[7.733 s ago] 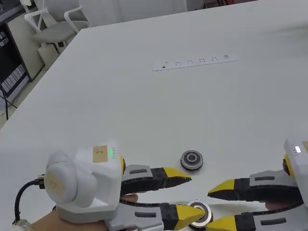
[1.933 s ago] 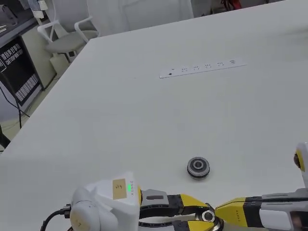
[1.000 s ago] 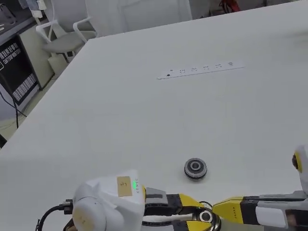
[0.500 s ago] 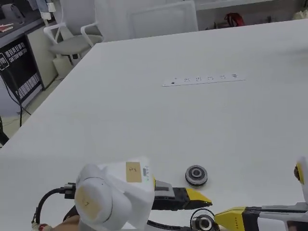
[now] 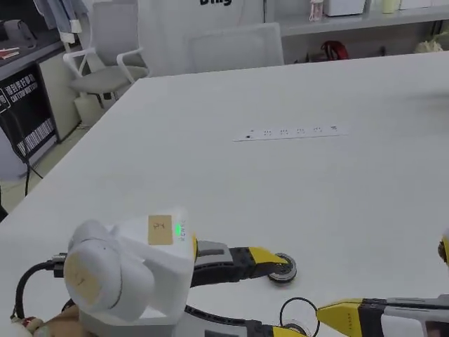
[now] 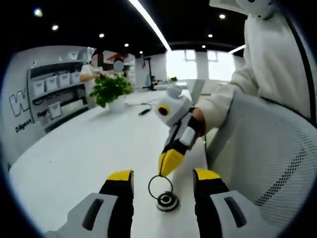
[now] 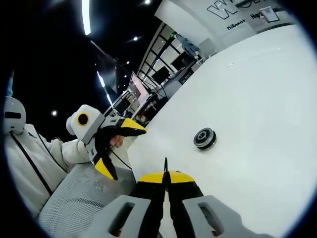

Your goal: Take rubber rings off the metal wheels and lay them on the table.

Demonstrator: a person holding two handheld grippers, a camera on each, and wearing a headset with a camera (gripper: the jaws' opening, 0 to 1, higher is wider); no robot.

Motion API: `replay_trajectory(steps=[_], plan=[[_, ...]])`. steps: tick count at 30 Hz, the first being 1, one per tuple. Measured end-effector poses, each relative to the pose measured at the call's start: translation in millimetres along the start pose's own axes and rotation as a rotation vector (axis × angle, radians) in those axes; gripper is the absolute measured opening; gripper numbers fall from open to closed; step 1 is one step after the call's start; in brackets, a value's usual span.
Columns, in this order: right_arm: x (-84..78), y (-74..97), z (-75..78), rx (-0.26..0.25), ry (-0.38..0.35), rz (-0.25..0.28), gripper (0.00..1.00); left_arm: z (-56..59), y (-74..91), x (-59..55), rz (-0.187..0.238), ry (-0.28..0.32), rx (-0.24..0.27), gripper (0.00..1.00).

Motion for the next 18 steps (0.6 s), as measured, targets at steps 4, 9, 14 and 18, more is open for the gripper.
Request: replay_trajectory(steps=[4, 9, 14, 18], plan=[[6.6, 4.1, -5.5, -0.004, 0.002, 0.030, 0.00, -0.6, 7.6, 5.6, 0.012, 0.003, 0.009, 0.51], [14.5, 7.6, -12.1, 0.000, 0.009, 0.064, 0.00, -1.3, 21.5, 10.3, 0.031, 0.025, 0.043, 0.61], [20.2, 9.9, -17.6, 0.006, 0.013, 0.086, 0.00, -2.5, 38.3, 12.4, 0.044, 0.033, 0.097, 0.66], [24.8, 11.4, -22.6, 0.012, 0.018, 0.104, 0.00, -5.6, 50.1, 16.0, 0.072, 0.025, 0.150, 0.72]])
Point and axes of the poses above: the centre of the closed fingertips' face, and the gripper's own axes: y roughly backward along the fingers, z roughly to its right, x roughly out of its top, the point moved 10 cm from there along y, roughly backward along the fingers, and after that the axes turned 15 degrees about z, right-handed, at the moved point
